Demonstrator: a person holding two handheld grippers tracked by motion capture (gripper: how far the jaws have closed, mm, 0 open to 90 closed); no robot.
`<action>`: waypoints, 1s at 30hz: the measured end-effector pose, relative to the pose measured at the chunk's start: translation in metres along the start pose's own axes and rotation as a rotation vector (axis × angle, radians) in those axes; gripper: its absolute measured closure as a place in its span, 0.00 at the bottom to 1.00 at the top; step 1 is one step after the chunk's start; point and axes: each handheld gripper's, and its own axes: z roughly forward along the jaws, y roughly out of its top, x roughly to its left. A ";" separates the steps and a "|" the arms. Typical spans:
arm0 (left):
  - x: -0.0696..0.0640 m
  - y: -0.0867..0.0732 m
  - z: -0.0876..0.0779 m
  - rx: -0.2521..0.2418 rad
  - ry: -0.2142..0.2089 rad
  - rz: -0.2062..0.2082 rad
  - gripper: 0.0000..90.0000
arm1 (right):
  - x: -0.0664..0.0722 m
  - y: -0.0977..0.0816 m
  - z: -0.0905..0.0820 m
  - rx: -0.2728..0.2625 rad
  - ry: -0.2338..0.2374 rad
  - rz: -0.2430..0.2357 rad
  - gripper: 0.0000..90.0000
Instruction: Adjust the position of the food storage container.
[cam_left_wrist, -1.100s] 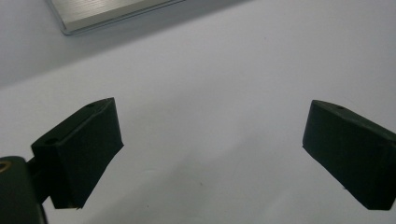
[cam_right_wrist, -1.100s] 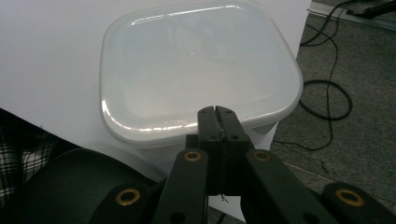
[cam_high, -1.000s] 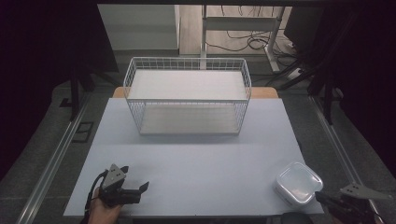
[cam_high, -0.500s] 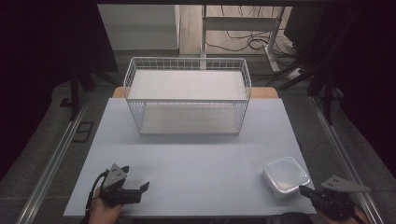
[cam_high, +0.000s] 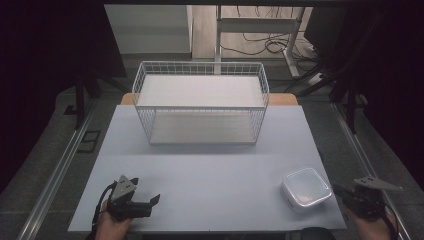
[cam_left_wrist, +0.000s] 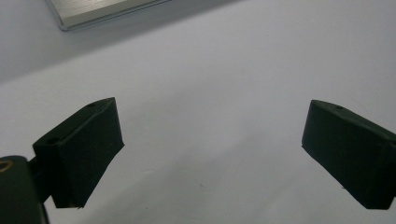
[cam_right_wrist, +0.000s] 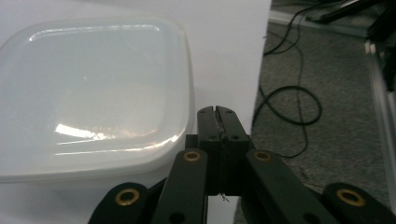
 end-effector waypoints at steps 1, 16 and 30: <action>0.000 0.000 0.000 0.001 0.000 0.000 0.05 | 0.003 0.000 0.004 0.009 0.009 -0.004 0.99; -0.001 0.000 0.002 0.008 -0.013 -0.011 0.06 | 0.046 0.010 0.020 0.036 0.186 -0.070 0.99; -0.003 0.000 0.004 0.028 -0.010 0.000 0.06 | 0.087 0.037 0.052 0.077 0.337 -0.147 0.99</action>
